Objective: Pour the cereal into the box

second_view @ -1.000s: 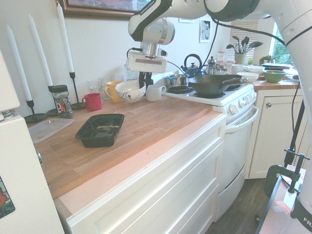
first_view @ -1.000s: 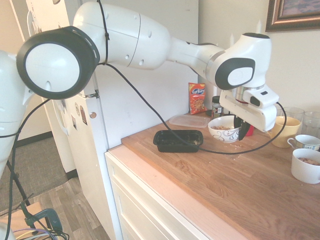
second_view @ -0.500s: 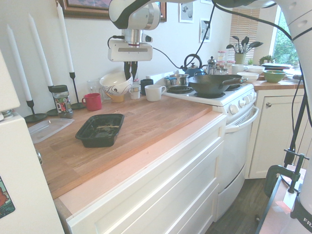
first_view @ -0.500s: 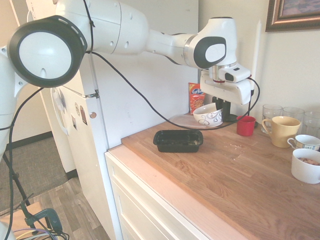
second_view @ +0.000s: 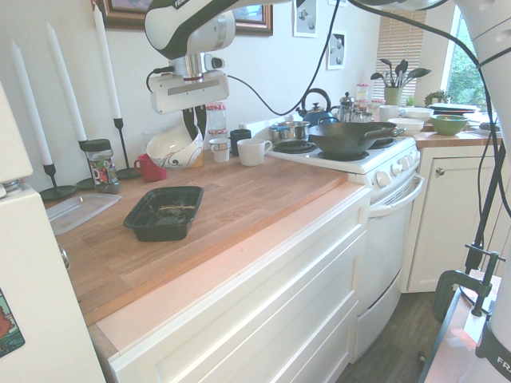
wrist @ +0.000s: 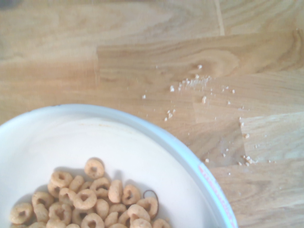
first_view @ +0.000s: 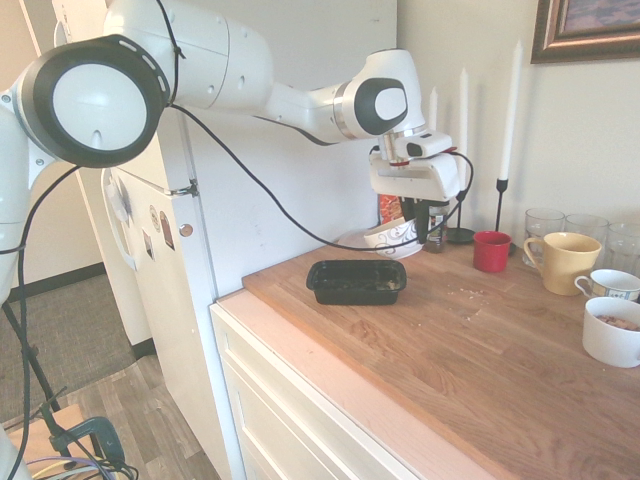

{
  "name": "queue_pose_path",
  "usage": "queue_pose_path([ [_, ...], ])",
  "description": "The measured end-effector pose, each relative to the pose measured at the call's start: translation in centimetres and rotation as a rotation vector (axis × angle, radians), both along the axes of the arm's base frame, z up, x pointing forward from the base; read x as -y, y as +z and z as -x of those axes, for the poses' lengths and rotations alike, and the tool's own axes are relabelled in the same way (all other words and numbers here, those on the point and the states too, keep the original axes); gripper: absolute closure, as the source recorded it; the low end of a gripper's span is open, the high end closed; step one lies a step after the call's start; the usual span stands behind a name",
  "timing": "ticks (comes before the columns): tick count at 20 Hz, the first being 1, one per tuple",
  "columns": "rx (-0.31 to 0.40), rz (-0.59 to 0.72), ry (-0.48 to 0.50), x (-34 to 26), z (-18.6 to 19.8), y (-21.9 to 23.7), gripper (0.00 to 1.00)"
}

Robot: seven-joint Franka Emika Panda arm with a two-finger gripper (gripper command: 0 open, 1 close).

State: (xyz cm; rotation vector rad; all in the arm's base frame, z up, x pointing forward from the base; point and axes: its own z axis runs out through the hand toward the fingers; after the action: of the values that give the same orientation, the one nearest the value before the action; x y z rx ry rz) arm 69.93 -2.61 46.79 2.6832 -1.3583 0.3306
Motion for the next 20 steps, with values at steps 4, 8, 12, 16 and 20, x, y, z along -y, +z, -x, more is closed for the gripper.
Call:
queue_pose_path([
  [4, -0.013, 0.096, -0.007, -1.8, 0.5, -1.7, 1.0],
  [8, -0.01, 0.199, -0.007, -2.8, 1.7, -2.7, 1.0],
  [12, 0.009, 0.301, 0.002, -4.4, 3.4, -3.2, 1.0],
  [16, 0.039, 0.409, 0.036, -7.2, 4.4, -3.8, 1.0],
  [20, 0.064, 0.54, 0.07, -10.0, 5.2, -4.7, 1.0],
])
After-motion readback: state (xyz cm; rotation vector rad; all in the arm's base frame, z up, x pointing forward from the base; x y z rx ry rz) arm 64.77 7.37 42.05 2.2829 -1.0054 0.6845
